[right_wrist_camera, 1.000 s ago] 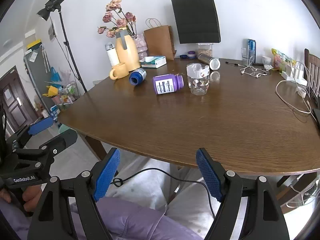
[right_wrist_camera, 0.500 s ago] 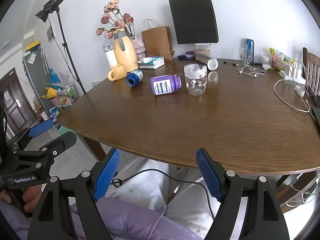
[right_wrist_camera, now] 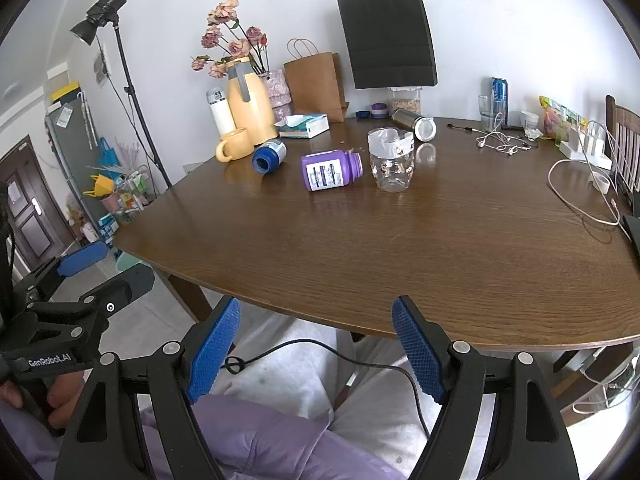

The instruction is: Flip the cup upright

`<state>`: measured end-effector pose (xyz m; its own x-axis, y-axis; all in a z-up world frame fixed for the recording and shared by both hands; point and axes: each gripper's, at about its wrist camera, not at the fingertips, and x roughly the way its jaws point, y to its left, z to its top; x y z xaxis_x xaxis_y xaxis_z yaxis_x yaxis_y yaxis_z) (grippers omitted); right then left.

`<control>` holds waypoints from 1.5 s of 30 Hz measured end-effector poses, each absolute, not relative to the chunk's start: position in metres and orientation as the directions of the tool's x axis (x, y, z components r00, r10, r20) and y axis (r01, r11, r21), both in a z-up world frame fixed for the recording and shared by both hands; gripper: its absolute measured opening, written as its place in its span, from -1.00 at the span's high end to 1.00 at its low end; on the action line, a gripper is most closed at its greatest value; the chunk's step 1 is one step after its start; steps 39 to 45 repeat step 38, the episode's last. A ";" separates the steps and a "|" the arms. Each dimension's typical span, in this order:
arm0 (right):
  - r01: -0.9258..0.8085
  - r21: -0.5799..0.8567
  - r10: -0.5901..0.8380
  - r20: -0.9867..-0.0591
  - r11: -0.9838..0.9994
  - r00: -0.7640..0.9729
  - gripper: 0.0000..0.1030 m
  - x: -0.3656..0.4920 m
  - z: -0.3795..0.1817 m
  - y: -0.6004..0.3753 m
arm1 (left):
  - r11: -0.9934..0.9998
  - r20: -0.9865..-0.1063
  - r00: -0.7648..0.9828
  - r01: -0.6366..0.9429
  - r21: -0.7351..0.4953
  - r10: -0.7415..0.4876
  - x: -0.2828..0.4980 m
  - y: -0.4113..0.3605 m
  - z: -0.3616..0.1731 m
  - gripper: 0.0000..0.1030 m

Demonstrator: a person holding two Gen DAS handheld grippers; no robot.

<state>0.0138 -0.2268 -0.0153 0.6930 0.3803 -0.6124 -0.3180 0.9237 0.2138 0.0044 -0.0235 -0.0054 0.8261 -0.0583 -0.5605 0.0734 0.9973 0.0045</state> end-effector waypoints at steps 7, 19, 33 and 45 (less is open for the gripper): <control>-0.322 0.213 0.383 -0.613 0.922 0.691 -0.60 0.015 -0.014 -0.226 | 0.998 -0.564 0.824 0.063 0.000 -0.052 0.006 -0.023 -0.005 -1.00; -0.319 0.212 0.380 -0.613 0.924 0.693 -0.60 0.015 -0.014 -0.226 | 0.998 -0.569 0.821 0.060 -0.003 -0.051 0.007 -0.022 -0.006 -1.00; -0.313 0.216 0.377 -0.618 0.925 0.689 -0.60 0.016 -0.016 -0.228 | 0.998 -0.579 0.814 0.063 -0.003 -0.053 0.008 -0.021 -0.006 -1.00; -0.313 0.216 0.378 -0.618 0.925 0.689 -0.60 0.016 -0.016 -0.228 | 0.998 -0.585 0.809 0.060 -0.002 -0.050 0.010 -0.021 -0.007 -1.00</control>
